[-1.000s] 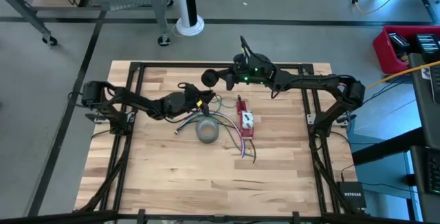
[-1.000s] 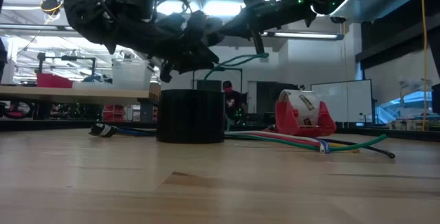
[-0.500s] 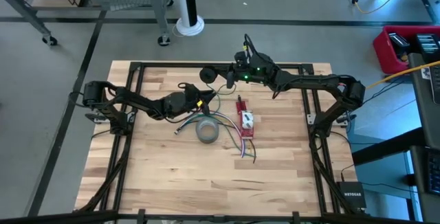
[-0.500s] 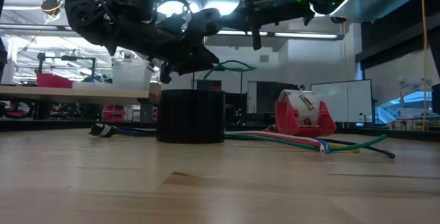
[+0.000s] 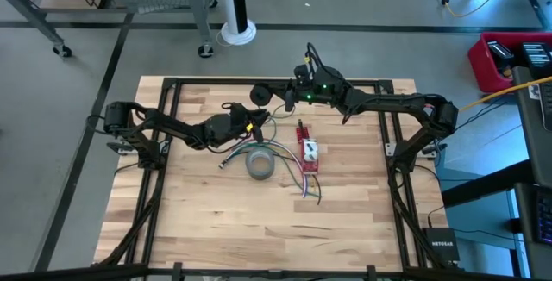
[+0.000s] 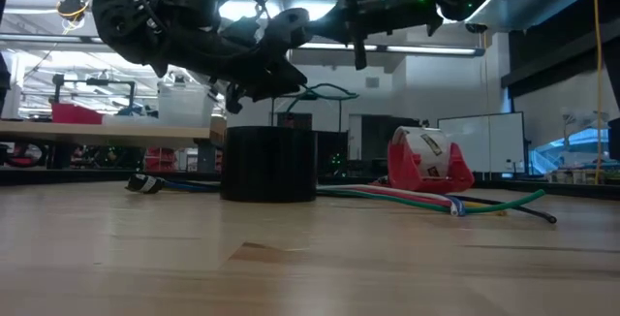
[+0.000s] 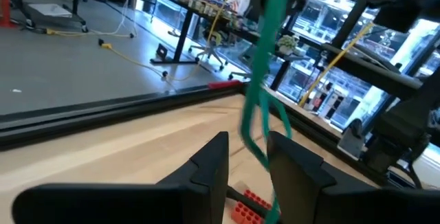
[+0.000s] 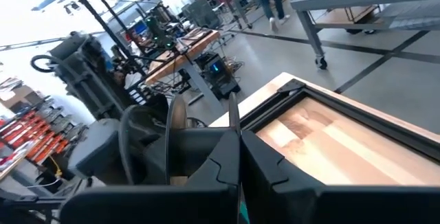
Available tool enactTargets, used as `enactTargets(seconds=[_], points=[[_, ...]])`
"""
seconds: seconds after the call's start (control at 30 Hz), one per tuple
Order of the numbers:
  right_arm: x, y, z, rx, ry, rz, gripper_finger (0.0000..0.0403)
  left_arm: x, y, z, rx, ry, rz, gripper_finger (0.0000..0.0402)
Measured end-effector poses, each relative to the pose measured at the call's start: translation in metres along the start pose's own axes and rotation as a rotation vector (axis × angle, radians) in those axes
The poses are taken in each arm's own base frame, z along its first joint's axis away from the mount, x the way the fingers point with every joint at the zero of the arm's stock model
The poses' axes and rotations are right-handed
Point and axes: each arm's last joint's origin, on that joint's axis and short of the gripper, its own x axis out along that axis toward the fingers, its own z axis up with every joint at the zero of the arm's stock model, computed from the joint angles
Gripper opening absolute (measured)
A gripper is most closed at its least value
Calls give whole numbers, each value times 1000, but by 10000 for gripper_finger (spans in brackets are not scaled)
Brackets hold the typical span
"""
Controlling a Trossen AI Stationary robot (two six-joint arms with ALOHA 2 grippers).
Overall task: Coil cords
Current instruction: Coil the green wire onto the black spool
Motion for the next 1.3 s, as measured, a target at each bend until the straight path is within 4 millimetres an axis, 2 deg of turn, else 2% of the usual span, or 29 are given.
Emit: enactTargets(seconds=[0.33,0.6,0.77,1.0,1.17,1.3], points=[[3,19,-3,-27,-35,85,3,0,0,2,-10,-23,5,92],[3,20,-2,-30,-49,90,3,0,2,3,14,-59,84,91],[3,20,-2,-30,-50,88,3,0,0,5,42,-73,83,69],[3,19,-1,-34,-86,29,3,-4,-6,2,80,-62,60,11],[3,17,0,-78,-122,-40,3,-7,-12,-2,94,-51,48,9],[2,15,-1,-85,-131,-101,3,-10,-12,-10,100,-3,107,4]])
